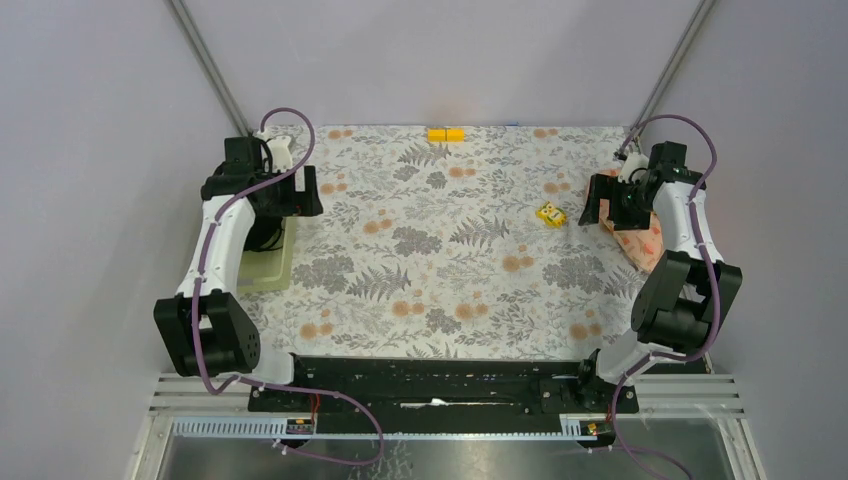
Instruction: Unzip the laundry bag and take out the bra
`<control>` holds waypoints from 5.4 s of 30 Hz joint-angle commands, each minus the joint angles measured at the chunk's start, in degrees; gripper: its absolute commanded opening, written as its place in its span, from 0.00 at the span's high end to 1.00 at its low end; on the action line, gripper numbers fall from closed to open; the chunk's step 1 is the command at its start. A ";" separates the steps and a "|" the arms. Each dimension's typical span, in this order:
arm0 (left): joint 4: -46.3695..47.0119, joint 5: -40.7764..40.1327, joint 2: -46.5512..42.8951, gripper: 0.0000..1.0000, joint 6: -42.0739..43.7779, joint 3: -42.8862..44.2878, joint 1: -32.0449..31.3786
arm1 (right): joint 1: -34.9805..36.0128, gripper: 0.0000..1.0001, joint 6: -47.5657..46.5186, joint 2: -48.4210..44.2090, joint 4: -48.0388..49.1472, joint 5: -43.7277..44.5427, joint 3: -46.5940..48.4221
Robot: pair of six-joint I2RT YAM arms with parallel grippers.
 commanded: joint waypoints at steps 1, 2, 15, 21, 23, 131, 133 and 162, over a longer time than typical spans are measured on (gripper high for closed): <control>2.71 -1.67 -1.76 0.01 -0.48 1.69 -1.25 | 0.25 0.00 -1.39 -1.14 -0.10 1.07 0.87; 2.27 -1.48 -1.20 0.01 -0.53 2.03 -1.34 | 0.27 0.00 -1.82 -1.02 -0.05 1.64 1.32; 0.42 1.20 1.33 0.01 -1.68 5.49 -1.95 | 0.03 0.00 -6.52 10.07 2.96 24.96 10.72; 0.44 1.15 1.52 0.01 -1.53 4.84 -2.16 | 0.03 0.00 -12.80 15.10 5.42 30.33 12.41; 0.47 1.47 1.65 0.01 -1.62 4.91 -2.22 | 0.03 0.00 -13.99 17.31 4.86 30.59 14.06; 28.14 25.76 -7.51 0.01 2.12 -18.37 -11.70 | 36.60 0.19 9.96 22.19 -0.17 -18.25 24.40; 34.14 25.10 -9.97 0.01 1.11 -23.70 -13.18 | 37.97 0.21 10.26 22.23 -0.12 -18.65 23.82; 72.58 12.86 -2.31 0.52 17.45 -46.55 -40.37 | 39.76 0.52 7.17 32.73 4.08 -2.12 11.12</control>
